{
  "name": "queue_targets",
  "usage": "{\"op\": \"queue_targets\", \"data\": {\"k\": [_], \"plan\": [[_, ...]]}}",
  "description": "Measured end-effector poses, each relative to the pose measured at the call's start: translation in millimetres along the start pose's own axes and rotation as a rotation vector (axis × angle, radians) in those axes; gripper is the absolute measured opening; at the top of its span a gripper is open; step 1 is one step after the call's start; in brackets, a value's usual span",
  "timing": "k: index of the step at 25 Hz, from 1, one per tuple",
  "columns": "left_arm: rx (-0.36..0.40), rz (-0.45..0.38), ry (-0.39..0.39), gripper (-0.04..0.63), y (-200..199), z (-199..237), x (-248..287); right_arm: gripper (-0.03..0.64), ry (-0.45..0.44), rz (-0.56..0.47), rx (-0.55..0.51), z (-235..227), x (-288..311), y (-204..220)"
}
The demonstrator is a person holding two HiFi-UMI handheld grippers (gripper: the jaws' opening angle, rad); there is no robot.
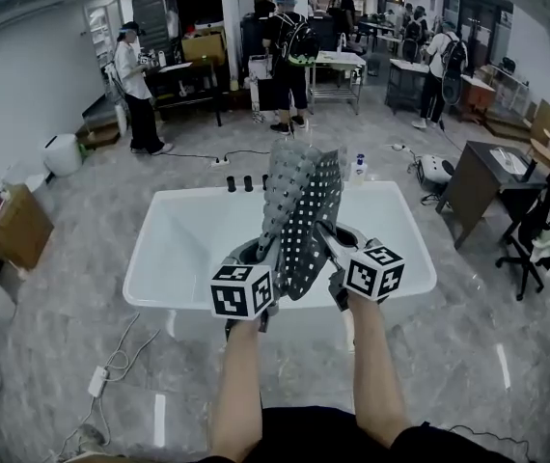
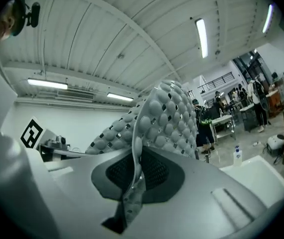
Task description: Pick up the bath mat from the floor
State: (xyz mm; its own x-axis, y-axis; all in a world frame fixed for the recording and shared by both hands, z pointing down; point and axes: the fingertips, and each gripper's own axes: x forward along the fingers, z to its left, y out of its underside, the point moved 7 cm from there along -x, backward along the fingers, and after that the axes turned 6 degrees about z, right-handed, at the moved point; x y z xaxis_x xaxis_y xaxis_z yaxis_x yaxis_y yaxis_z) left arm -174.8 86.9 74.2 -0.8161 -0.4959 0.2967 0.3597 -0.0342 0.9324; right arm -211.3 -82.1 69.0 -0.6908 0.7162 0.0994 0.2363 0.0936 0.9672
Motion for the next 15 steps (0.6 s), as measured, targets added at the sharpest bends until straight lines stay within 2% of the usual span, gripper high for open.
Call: {"op": "queue_targets", "data": {"k": [4, 8, 10, 13, 15], "plan": [[-0.018, -0.092, -0.039, 0.044, -4.9, -11.9, -8.1, 0.018, 0.092, 0.008, -0.119, 3.0, -16.5, -11.2], [0.006, -0.115, -0.037, 0.044, 2.1, -15.8, -17.8, 0.018, 0.148, -0.013, -0.16, 11.9, -33.5, -4.9], [0.019, -0.117, -0.038, 0.044, 6.9, -15.8, -24.7, 0.018, 0.14, -0.017, -0.16, 18.2, -37.3, 1.8], [0.058, -0.104, -0.043, 0.044, 13.5, -17.8, -31.6, 0.018, 0.103, -0.044, -0.101, 20.9, -41.7, 9.9], [0.075, -0.094, -0.042, 0.044, 17.4, -17.6, -34.8, 0.018, 0.113, -0.035, -0.108, 20.2, -43.8, 12.5]]}}
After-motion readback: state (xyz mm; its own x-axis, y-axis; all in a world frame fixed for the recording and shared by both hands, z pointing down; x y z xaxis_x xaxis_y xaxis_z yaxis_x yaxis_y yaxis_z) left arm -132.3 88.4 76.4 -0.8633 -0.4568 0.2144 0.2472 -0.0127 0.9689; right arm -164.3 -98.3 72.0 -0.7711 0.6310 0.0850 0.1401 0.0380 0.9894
